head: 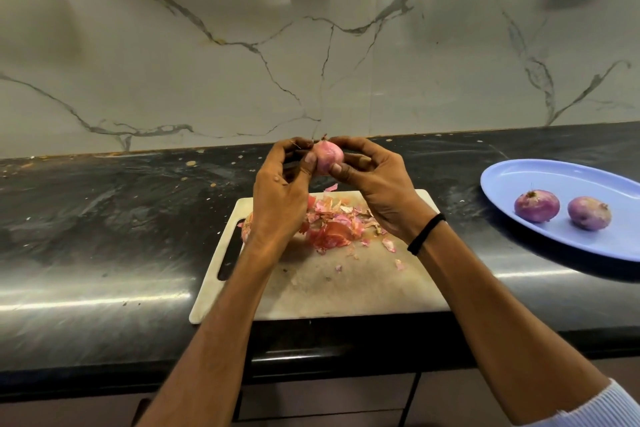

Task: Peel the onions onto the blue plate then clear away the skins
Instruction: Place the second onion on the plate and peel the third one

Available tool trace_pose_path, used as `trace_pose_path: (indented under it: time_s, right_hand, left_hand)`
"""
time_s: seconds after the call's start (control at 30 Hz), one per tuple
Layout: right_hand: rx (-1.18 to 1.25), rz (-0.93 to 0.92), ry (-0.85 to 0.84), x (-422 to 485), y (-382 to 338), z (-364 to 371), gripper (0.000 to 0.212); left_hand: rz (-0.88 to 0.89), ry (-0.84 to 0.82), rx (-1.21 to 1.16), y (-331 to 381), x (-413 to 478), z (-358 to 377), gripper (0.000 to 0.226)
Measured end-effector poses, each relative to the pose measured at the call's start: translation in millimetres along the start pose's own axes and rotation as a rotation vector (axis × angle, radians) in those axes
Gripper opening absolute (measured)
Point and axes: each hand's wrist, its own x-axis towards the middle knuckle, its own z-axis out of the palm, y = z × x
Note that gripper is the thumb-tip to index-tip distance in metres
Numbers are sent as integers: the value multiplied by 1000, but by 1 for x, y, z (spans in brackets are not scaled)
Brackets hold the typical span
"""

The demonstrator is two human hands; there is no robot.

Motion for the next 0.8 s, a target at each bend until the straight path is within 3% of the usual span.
trace_pose_path:
  time_s: [0.3,0.63,0.8]
  right_hand:
    - [-337,-64,-36,-6,2,0,57]
    - [-519,-120,22,-13,9,5,58]
    - [-572,-149,50,-14,12,8,58]
  left_hand:
    - [-5,-31,114,-4,0,-5,14]
    - [96,38,282,-8,2,-2,10]
    - [80,-52,361,-9,-1,5,16]
